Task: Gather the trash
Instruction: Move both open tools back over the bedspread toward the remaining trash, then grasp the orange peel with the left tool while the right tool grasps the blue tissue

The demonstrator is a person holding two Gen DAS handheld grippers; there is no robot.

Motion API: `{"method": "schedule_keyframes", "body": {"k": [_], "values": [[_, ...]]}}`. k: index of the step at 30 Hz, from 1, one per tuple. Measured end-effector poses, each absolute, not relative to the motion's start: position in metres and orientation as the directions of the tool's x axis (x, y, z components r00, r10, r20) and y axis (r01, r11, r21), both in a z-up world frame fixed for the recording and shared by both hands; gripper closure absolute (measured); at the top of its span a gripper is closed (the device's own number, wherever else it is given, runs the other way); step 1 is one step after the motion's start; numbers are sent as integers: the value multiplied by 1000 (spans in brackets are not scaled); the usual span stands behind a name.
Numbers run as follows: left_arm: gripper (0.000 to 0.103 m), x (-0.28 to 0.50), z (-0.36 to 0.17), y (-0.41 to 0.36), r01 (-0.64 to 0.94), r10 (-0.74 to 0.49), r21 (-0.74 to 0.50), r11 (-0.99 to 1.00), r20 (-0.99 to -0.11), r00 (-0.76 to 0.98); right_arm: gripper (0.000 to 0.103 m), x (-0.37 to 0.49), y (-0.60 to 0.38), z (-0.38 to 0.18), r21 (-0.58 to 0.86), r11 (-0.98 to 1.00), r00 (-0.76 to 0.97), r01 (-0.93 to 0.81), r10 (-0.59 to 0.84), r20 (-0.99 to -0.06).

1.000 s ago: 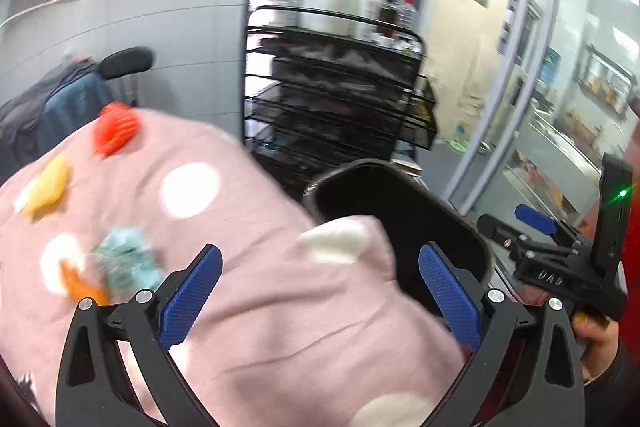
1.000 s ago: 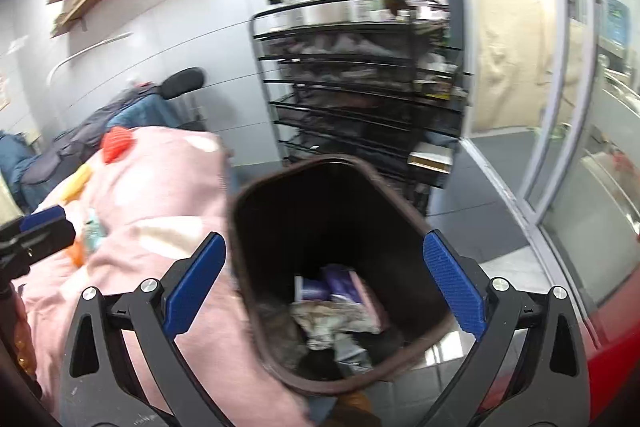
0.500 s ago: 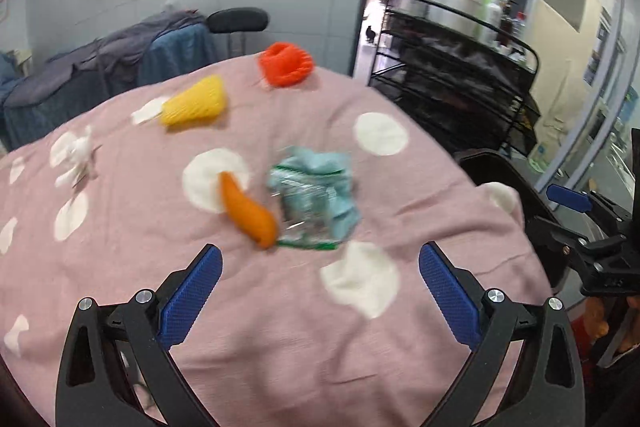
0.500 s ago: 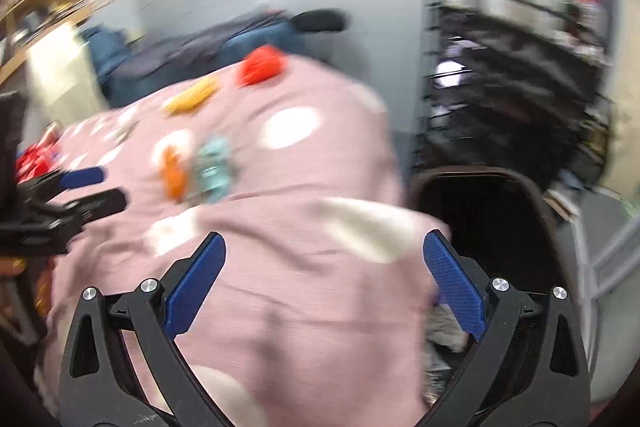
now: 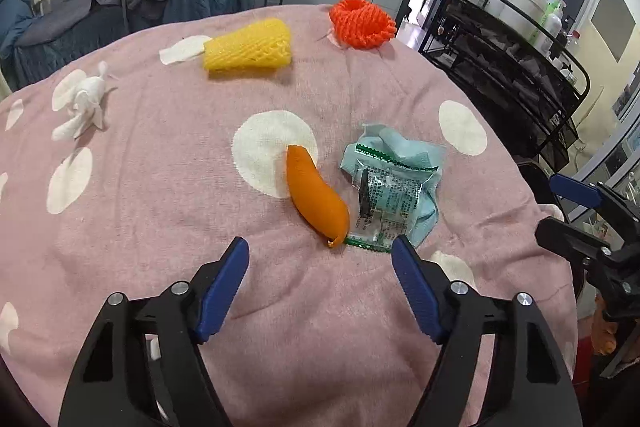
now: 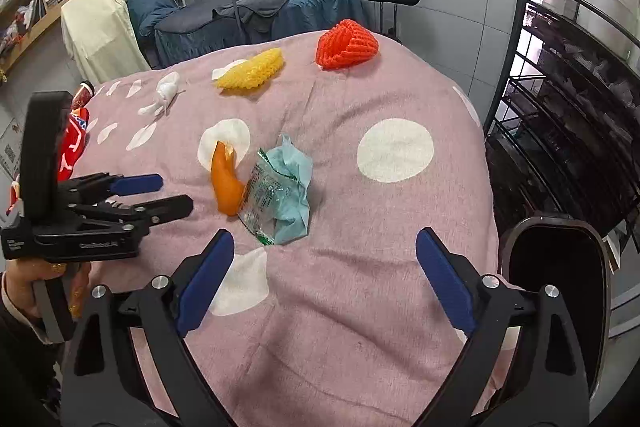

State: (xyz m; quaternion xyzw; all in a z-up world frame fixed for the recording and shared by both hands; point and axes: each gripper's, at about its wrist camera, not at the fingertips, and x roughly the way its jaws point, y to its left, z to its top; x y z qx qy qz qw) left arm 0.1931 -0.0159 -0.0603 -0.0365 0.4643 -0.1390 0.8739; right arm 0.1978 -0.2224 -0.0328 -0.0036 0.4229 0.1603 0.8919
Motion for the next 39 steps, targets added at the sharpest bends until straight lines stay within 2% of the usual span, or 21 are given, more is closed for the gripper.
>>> {"method": "schedule_keyframes", "body": {"k": [9,11,12,13,16,22,29,32,39], "values": [[47,234,-87,-44,219,-211,-122,968,-867,451,12,188,-231,-31,132,948,596,-289,286,-750],[52,233,-86,-47,228,-194,-97,969,-868,456,15,186,-232,-31,139,947,595,-289,291,-749],[62,232,-85,-48,231,-191,-91,969,-868,458,16,185,-232,-30,143,946,595,-291,295,-747],[66,230,-85,-46,233,-193,-93,968,-869,456,17,185,-232,-30,143,945,597,-293,298,-745],[70,225,-85,-37,223,-219,-128,966,-863,456,20,186,-229,-28,148,942,598,-301,307,-740],[75,205,-71,-12,193,-257,-183,964,-827,501,24,189,-212,-27,149,930,587,-336,331,-739],[75,172,-41,17,141,-228,-179,974,-761,608,29,202,-172,-37,129,897,524,-423,359,-772],[75,166,-34,22,125,-220,-182,975,-745,630,35,212,-152,-45,88,887,494,-453,332,-804],[75,157,-33,30,98,-203,-183,978,-742,640,42,243,-114,-72,-18,880,420,-475,208,-883]]}}
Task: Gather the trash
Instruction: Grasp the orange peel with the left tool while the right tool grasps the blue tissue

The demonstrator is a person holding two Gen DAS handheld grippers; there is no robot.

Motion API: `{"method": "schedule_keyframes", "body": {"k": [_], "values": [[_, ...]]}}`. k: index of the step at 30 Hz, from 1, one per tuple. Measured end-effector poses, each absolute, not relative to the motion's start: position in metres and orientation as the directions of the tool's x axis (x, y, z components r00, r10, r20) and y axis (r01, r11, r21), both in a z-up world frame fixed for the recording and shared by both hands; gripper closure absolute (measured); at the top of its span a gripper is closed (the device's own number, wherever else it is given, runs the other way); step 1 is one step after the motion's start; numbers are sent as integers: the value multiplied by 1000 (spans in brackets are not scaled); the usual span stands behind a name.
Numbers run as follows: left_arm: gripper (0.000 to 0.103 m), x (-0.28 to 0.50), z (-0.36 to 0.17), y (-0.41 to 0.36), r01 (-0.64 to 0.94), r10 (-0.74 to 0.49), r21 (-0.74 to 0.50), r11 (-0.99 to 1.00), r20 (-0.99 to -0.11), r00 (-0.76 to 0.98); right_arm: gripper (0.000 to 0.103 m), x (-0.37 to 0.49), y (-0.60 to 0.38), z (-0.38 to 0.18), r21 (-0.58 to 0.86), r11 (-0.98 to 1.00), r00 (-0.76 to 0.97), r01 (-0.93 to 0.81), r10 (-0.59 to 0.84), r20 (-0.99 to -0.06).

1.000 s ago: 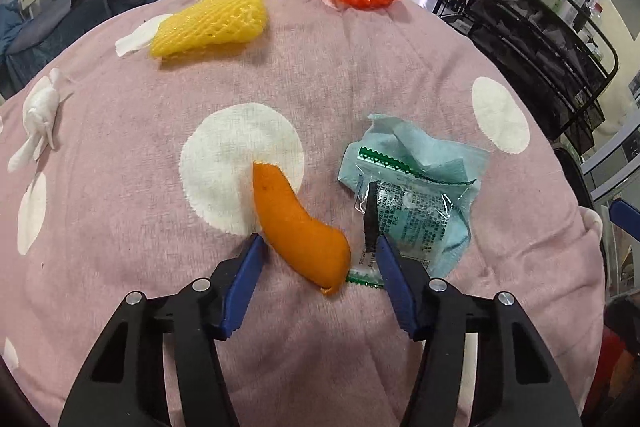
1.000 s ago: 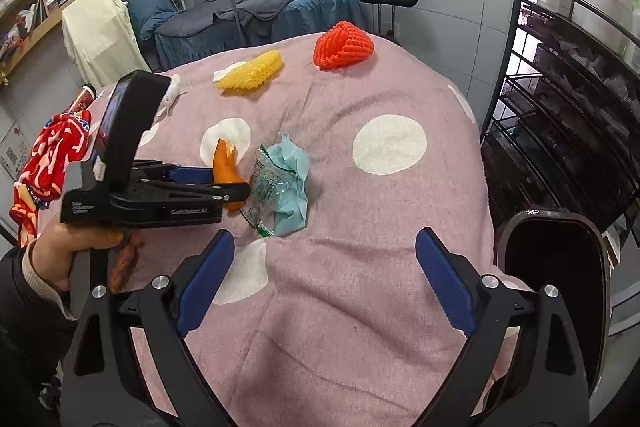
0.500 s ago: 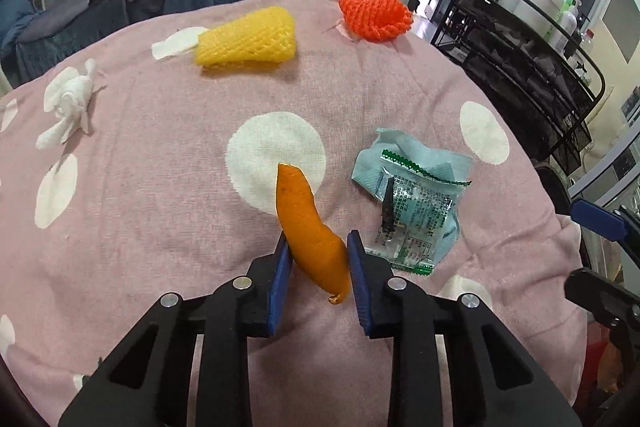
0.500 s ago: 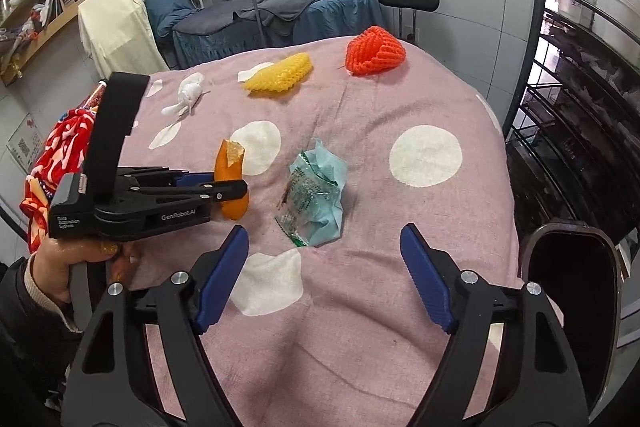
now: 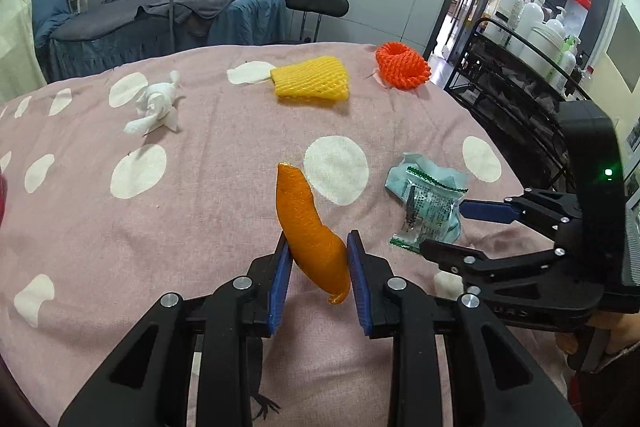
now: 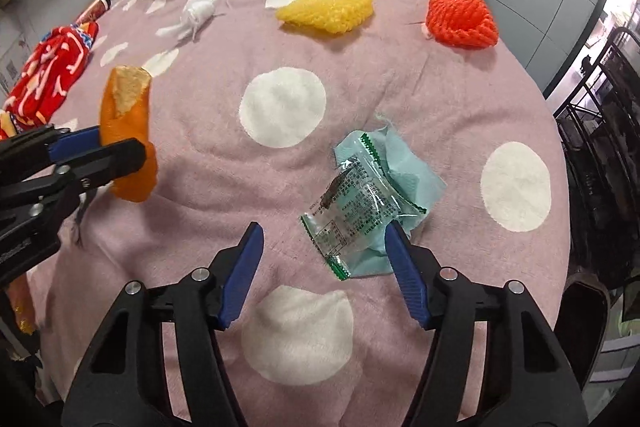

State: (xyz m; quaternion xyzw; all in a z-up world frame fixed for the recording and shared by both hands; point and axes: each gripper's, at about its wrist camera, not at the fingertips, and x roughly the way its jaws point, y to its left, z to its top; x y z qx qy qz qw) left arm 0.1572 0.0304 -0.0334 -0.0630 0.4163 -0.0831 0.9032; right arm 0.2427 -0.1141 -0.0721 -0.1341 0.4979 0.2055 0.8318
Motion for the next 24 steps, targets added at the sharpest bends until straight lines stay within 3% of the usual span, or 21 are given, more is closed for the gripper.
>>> {"method": "schedule_keyframes", "body": {"k": [4,6,9,18,24], "values": [[75,153,-34,34,94,-195,-176,980,-743,640,56,256,-104,-89,-48,882,400,-470,163,-902],[75,152,-34,35,93,-195,-177,980,-742,642,76,260,-105,-93,-45,886,397,-461,161,-903],[75,150,-35,36,90,-193,-177,980,-744,640,96,259,-109,-92,-30,890,404,-456,177,-897],[75,144,-37,29,115,-235,-210,971,-739,631,100,229,-161,-61,202,873,423,-445,403,-811],[75,142,-34,10,174,-282,-223,959,-726,627,100,196,-207,-40,276,874,493,-399,458,-740]]}}
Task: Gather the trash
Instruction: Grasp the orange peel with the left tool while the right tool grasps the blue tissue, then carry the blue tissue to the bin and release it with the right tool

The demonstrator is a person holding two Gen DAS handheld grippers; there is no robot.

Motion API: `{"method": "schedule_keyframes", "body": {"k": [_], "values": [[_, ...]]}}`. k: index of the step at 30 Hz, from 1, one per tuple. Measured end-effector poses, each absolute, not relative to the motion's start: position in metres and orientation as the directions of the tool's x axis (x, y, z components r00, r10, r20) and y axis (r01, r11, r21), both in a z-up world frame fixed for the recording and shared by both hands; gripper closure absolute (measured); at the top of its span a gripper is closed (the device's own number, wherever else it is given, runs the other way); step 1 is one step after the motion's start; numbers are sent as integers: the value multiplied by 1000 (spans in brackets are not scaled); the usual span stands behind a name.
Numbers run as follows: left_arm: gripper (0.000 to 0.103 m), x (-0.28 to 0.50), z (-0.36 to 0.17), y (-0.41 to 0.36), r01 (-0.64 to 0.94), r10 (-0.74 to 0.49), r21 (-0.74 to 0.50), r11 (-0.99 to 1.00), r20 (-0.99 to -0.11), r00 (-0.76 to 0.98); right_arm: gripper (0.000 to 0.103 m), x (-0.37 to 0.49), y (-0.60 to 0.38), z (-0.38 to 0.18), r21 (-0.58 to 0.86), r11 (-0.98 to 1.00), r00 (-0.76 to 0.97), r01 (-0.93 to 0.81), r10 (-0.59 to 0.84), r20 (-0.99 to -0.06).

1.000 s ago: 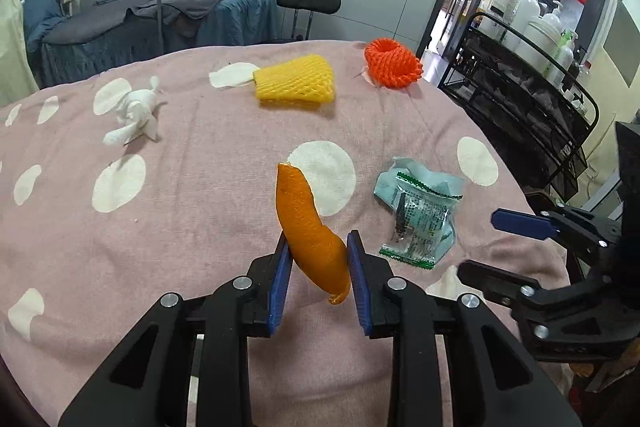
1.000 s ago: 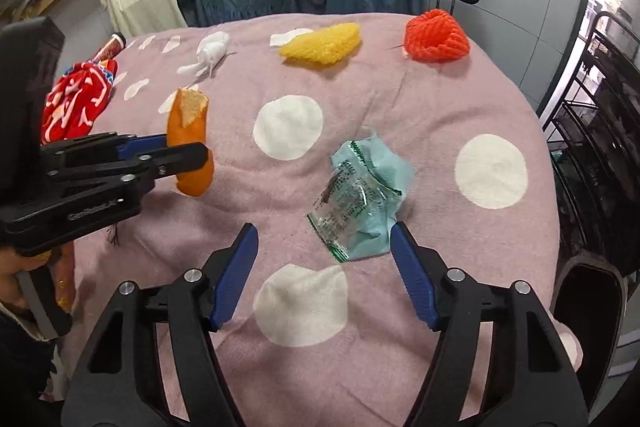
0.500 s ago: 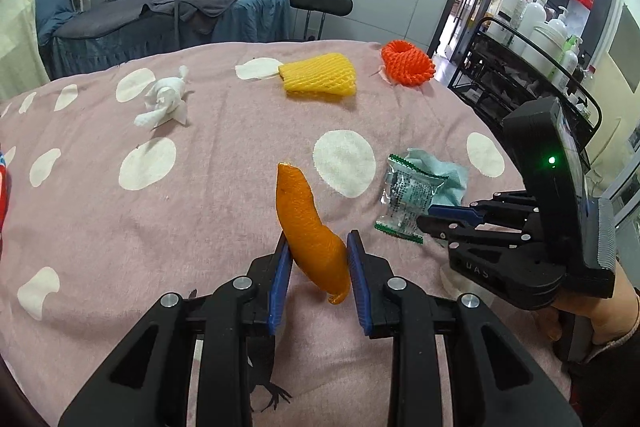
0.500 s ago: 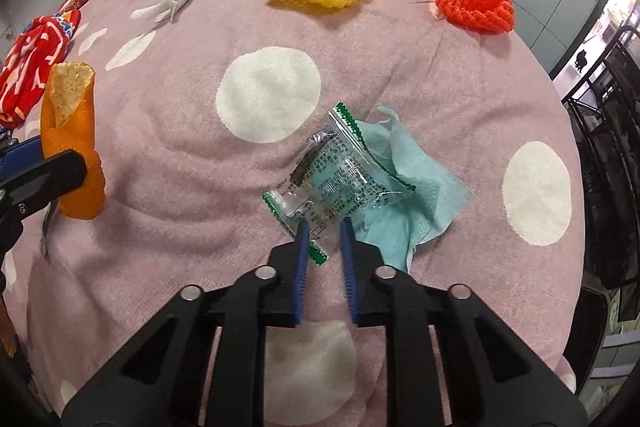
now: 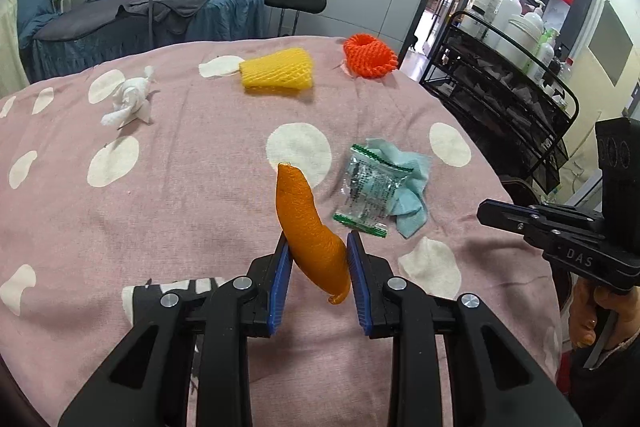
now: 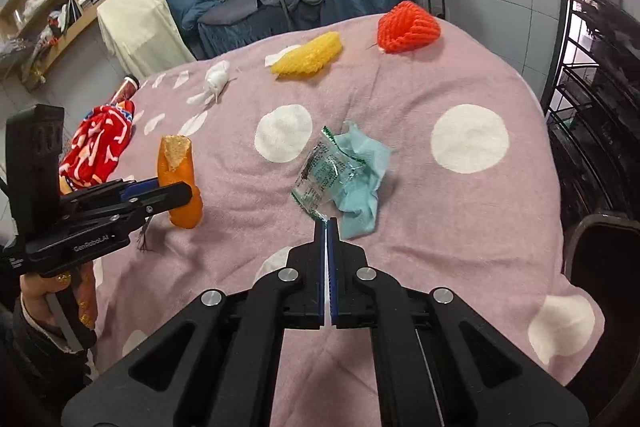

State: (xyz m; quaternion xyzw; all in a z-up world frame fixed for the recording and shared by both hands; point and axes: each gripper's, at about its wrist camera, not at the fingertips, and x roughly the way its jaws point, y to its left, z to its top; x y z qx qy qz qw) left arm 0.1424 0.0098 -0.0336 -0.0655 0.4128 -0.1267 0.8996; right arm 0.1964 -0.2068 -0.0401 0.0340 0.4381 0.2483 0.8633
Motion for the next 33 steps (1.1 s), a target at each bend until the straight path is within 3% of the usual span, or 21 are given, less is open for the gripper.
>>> {"method": "schedule_keyframes", "body": {"k": [5,11,13,15,16,20,22,25,26,33], "values": [[75,143,-32,-3,202,-306,-230,952,-715,628,100,189,-220,-33,282,872,519,-399,469,-715],[75,136,-27,6,183,-294,-231,956,-710,640,95,212,-175,-49,152,883,477,-443,377,-794],[75,133,-27,13,170,-286,-232,958,-709,644,87,227,-167,-59,124,896,465,-425,334,-820],[75,130,-28,19,159,-276,-228,961,-714,644,42,241,-162,-69,86,908,448,-411,283,-848],[75,130,-29,21,154,-273,-229,961,-716,643,39,245,-162,-71,53,917,465,-394,249,-849],[75,130,-34,28,139,-269,-236,962,-724,635,39,260,-158,-84,8,919,432,-395,193,-881],[75,131,-36,27,142,-278,-245,959,-726,629,44,269,-151,-96,-26,913,405,-408,156,-901],[75,129,-35,20,165,-290,-242,956,-721,629,71,272,-143,-104,-85,903,419,-422,111,-901],[75,129,-34,18,172,-292,-238,956,-721,628,94,272,-142,-104,-77,898,410,-434,120,-904],[75,131,-32,9,191,-303,-235,953,-719,625,96,245,-175,-68,76,911,476,-405,281,-833]]}}
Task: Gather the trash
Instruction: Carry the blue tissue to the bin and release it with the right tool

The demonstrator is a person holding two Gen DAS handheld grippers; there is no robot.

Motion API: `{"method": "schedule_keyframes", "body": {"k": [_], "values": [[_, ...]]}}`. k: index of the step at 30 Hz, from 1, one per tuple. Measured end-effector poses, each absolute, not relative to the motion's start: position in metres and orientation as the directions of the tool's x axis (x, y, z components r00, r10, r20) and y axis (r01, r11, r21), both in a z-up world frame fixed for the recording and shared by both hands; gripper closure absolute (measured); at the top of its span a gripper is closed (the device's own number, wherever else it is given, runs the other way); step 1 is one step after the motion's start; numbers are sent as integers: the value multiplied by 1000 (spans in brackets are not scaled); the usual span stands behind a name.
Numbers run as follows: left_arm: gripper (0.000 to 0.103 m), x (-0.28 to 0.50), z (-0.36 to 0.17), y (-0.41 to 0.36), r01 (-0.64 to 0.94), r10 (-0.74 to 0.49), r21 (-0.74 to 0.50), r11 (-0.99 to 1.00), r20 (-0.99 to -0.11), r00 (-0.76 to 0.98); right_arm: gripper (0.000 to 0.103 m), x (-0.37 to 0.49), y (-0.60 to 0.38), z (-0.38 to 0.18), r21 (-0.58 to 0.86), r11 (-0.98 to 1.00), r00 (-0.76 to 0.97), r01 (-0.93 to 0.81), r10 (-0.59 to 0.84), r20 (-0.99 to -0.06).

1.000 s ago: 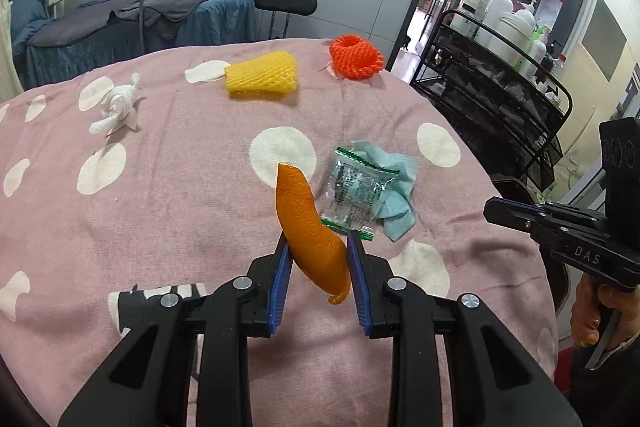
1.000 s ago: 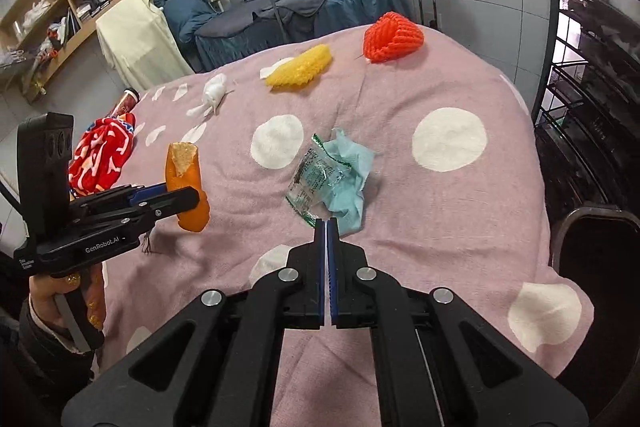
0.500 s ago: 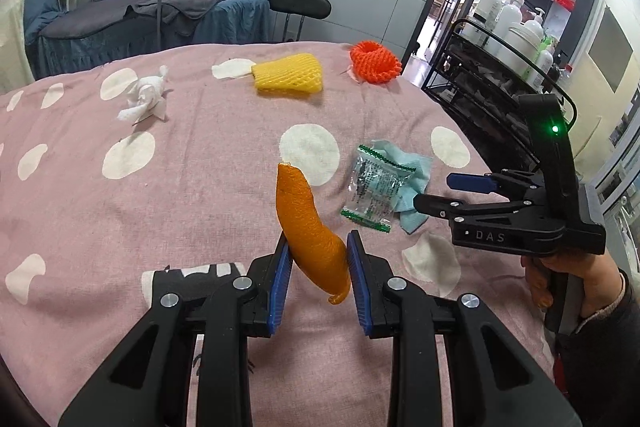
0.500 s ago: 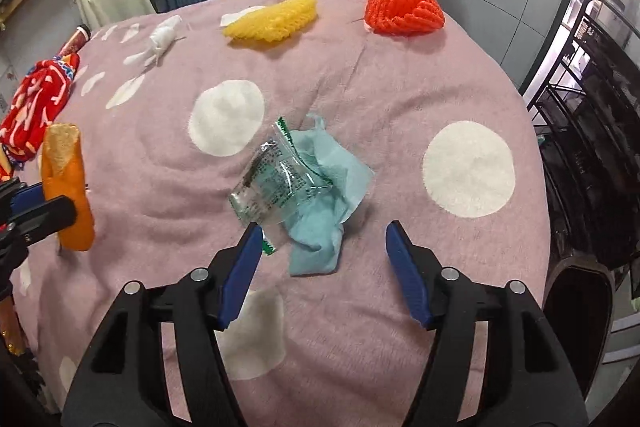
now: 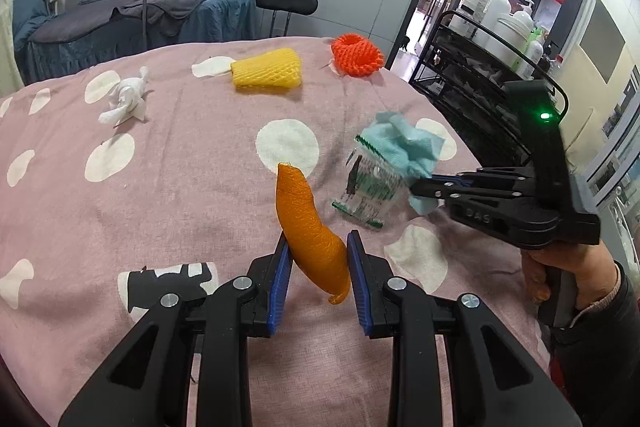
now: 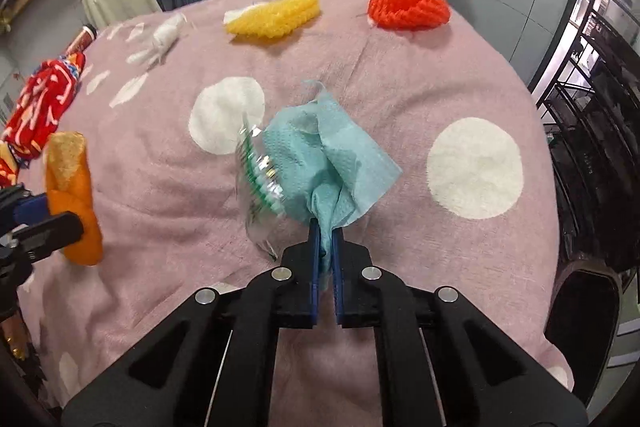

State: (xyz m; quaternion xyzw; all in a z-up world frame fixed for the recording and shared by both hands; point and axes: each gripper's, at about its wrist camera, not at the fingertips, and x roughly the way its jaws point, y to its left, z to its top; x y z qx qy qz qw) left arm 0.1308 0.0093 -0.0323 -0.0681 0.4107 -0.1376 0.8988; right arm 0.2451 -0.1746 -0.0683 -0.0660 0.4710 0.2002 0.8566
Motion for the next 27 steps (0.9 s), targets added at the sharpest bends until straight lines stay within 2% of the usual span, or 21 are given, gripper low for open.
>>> {"method": "schedule_keyframes", "body": {"k": [10,16,20,27], "values": [[75,136,-21,-39,317,-387,-236,919,-699,601,96,187,-256,-17,144,948,623,-284,297,-723],[75,141,-16,-82,430,-471,-247,869,-681,561,96,159,-309,-12,130,980,700,-150,198,-686],[75,143,-16,-112,497,-517,-249,831,-676,525,96,141,-350,-22,134,990,711,-37,120,-693],[75,147,-16,-157,575,-571,-262,775,-678,462,96,126,-410,-66,117,978,647,171,-22,-762]]}}
